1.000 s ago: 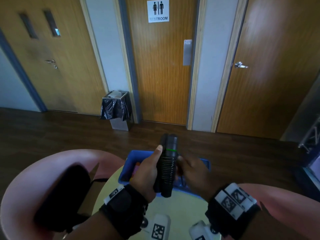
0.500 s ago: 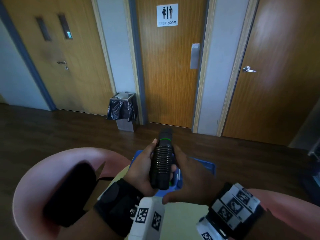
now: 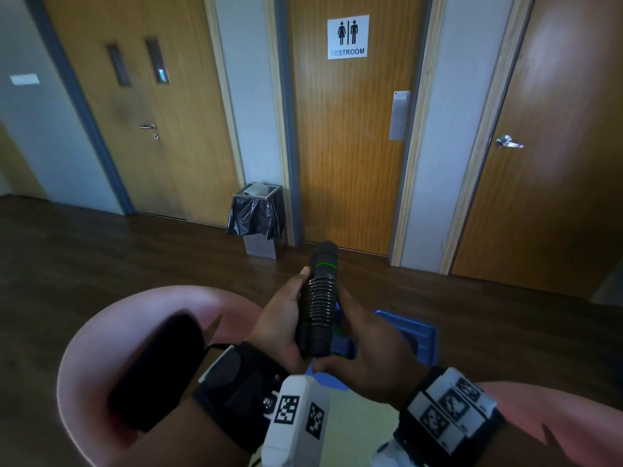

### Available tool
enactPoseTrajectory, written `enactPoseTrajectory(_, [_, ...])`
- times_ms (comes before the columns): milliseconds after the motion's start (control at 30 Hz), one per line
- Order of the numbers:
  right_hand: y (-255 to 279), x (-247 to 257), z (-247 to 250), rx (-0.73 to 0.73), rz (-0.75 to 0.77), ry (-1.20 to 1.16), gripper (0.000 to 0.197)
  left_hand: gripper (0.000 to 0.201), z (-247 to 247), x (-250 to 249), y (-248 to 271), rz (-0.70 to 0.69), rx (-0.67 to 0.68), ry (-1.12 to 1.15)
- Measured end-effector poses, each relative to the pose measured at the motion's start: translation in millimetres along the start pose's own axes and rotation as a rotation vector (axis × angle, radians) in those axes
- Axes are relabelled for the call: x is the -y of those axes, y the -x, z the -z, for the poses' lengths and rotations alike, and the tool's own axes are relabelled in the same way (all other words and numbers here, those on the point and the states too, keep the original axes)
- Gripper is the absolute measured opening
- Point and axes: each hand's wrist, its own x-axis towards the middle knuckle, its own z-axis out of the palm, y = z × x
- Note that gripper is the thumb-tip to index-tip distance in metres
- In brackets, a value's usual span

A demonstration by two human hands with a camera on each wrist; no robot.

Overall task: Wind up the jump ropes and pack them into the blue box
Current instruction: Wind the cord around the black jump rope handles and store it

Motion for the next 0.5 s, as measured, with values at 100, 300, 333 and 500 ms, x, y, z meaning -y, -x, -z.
enactPoseTrajectory(100, [0,-9,-8,-0.037,-0.019,-0.023,0.101,0.051,-3,2,-4,-0.036,-0.047,0.019])
enactPoseTrajectory(300, [1,-14,-18,-0.147,-0.116,-0.110,0.066,0.049,-14,4,-19,-0.070,-0.142,0.027])
enactPoseTrajectory(333, [1,-15,-20,-0.172,-0.152,-0.154,0.050,0.049,-14,5,-25,-0.069,-0.190,0.025])
enactPoseTrajectory(500, [0,-29,-23,-0.184,-0.251,-0.218,0.030,0.051,-13,12,-51,-0.055,-0.315,0.031])
